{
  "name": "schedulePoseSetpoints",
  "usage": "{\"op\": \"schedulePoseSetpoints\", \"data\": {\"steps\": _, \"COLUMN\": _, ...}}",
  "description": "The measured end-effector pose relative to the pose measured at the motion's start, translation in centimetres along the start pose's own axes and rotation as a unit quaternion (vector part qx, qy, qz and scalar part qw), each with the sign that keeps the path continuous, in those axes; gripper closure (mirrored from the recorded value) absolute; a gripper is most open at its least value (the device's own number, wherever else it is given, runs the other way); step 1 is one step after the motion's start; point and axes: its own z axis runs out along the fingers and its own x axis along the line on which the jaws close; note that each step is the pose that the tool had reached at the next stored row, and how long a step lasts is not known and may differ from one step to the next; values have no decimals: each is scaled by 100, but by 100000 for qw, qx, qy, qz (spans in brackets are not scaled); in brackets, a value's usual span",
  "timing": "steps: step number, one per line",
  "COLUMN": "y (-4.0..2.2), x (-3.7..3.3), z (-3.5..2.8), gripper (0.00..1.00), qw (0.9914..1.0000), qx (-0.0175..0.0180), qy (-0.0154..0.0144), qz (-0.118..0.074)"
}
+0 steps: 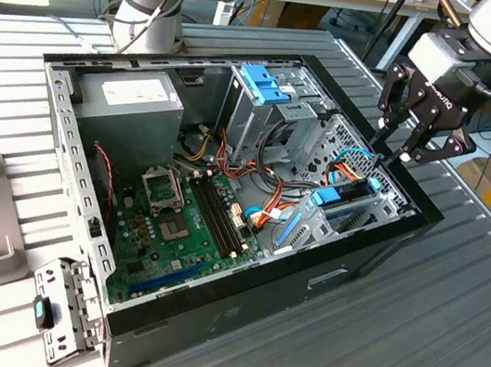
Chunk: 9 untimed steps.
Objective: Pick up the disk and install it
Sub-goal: 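Insert the second disk wire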
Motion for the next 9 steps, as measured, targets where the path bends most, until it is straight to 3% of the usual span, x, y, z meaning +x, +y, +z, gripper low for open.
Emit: {"op": "schedulePoseSetpoints", "data": {"steps": 9, "y": -149, "x": 1, "z": 2, "gripper": 58, "qw": 100000, "qx": -1, "qy": 1, "qz": 1}}
